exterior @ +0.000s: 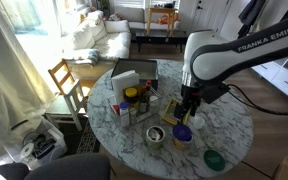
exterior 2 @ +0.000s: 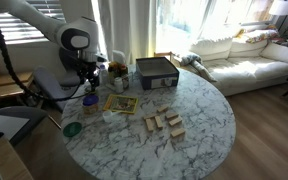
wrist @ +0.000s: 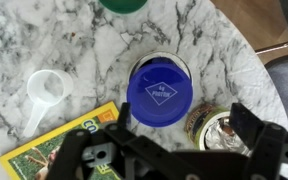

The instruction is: Put the measuring cup on the table then unstack the yellow tins

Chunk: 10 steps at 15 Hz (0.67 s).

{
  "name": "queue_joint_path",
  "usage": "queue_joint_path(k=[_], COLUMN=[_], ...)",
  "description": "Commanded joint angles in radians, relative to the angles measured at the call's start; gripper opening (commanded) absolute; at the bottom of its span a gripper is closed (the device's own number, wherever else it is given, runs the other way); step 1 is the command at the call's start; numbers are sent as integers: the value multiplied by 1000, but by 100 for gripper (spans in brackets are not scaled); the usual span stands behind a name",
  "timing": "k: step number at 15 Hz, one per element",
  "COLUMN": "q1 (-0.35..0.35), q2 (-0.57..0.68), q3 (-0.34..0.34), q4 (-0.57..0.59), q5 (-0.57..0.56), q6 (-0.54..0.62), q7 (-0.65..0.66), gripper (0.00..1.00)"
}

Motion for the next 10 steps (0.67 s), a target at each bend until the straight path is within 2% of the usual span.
queue_joint_path(k=[1, 5, 6, 10], q1=[-2, 6, 0, 0], q2=[-48, -71, -53, -55], q3=[0, -6, -1, -1], q4=[-1, 4, 12, 14], q5=[-6, -21, -1, -1], q6=[-24, -55, -30, -29], q7=[-5, 80, 32, 36], gripper=[100, 100, 100, 100])
